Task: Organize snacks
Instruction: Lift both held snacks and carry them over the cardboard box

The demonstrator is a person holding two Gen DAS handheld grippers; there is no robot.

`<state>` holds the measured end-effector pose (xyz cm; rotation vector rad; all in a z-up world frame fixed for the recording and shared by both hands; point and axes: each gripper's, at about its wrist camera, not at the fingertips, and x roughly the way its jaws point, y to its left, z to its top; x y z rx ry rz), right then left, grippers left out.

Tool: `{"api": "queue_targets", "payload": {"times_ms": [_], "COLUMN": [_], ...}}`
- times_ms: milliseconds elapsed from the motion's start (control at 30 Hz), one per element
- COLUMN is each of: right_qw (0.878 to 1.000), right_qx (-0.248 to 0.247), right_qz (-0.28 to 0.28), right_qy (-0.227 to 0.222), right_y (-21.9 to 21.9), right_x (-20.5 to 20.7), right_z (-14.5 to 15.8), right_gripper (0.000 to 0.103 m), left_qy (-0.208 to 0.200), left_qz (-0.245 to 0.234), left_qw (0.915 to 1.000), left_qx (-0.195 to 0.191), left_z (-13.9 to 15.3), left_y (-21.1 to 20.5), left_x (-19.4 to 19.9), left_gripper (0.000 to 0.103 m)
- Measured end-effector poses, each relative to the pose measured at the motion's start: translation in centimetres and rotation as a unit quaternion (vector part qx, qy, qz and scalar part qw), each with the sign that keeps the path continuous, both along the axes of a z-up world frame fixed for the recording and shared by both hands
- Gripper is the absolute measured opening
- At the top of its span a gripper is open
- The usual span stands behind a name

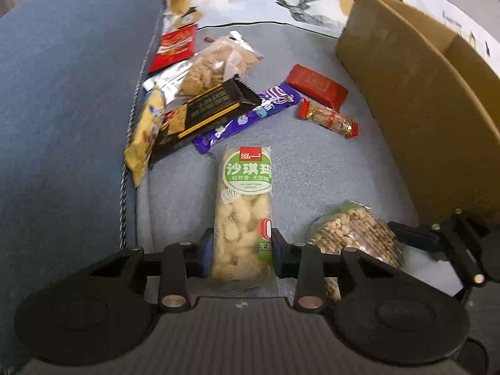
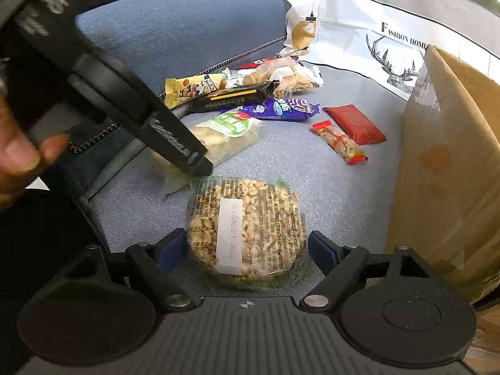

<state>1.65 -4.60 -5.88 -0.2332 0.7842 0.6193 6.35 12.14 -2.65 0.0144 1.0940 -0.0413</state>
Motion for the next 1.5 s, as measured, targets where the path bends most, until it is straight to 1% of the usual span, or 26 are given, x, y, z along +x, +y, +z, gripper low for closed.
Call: {"api": "queue_targets", "payload": {"times_ms": [67,133,267,333,400,500,533,633,667,733,800,900,1000,1100,1167,1267,1367,1433,1500], "right_qw": [1.0,1.0,1.0,1.0,1.0,1.0,1.0,1.0,1.0,0.999,0.999,0.997,0.996,0.993,0.991,0.988,0.985,0.983,0.98], "right_qx": [0.001,0.001,0.001,0.0,0.001,0.0,0.0,0.001,0.003,0.008,0.009,0.02,0.024,0.024,0.023,0.027,0.034,0.045,0.061], "right_qz": [0.0,0.0,-0.001,0.0,0.003,0.004,0.004,0.005,0.005,0.004,0.001,-0.002,0.0,0.006,0.009,0.006,0.0,-0.011,-0.027], "right_qy": [-0.002,-0.004,-0.007,-0.007,-0.008,-0.013,-0.014,-0.02,-0.025,-0.039,-0.053,-0.069,-0.091,-0.115,-0.134,-0.153,-0.17,-0.18,-0.188], "right_y": [0.0,0.1,0.1,0.1,0.1,0.1,0.0,-0.1,-0.1,-0.3,-0.4,-0.8,-1.0,-1.1,-1.3,-2.0,-3.0,-3.9,-5.3], "right_x": [0.0,0.0,0.1,0.1,0.1,-0.1,-0.2,-0.4,-0.5,-0.9,-1.1,-1.6,-2.4,-3.6,-4.2,-5.2,-5.9,-6.2,-6.5], "right_z": [0.0,0.0,0.0,-0.1,-0.1,-0.1,-0.1,0.0,0.2,0.8,1.4,2.5,3.6,4.8,5.7,7.1,8.8,10.1,11.5], "right_gripper": [0.086,0.086,0.085,0.083,0.082,0.081,0.081,0.081,0.081,0.081,0.081,0.081,0.081,0.081,0.081,0.081,0.081,0.081,0.081], "left_qy": [0.008,0.019,0.014,0.012,0.011,0.011,0.009,0.001,-0.007,-0.035,-0.067,-0.102,-0.14,-0.182,-0.2,-0.221,-0.235,-0.252,-0.264], "left_qz": [0.012,0.017,0.004,0.001,0.004,0.014,0.017,0.023,0.025,0.029,0.035,0.045,0.051,0.057,0.059,0.057,0.044,0.032,0.017], "left_qw": [0.9999,0.9997,0.9993,0.9992,0.9994,0.9997,0.9997,0.9997,0.9996,0.999,0.9971,0.9937,0.9884,0.9801,0.9757,0.9715,0.9682,0.9634,0.9591], "left_qx": [-0.003,0.004,0.034,0.039,0.034,0.017,0.013,0.012,0.012,0.004,-0.01,-0.017,-0.031,-0.056,-0.067,-0.065,-0.073,-0.087,-0.1], "left_z": [-0.3,-0.7,-1.0,-1.1,-1.1,-1.1,-1.0,-0.8,-0.6,0.0,0.8,1.8,2.7,3.8,4.3,5.4,7.4,9.2,10.3], "left_y": [0.1,-0.1,-1.1,-1.2,-1.0,-0.5,-0.3,-0.4,-0.5,-0.4,0.0,0.2,0.5,0.8,0.8,0.3,-0.2,-0.5,-1.3], "left_x": [-0.3,-0.4,-0.5,-0.4,-0.5,-0.5,-0.6,-0.8,-1.0,-1.6,-2.4,-3.4,-4.5,-5.8,-6.4,-7.2,-7.7,-8.1,-8.5], "left_gripper": [0.04,0.04,0.041,0.041,0.041,0.042,0.04,0.039,0.039,0.039,0.039,0.039,0.039,0.039,0.039,0.039,0.039,0.039,0.039]}}
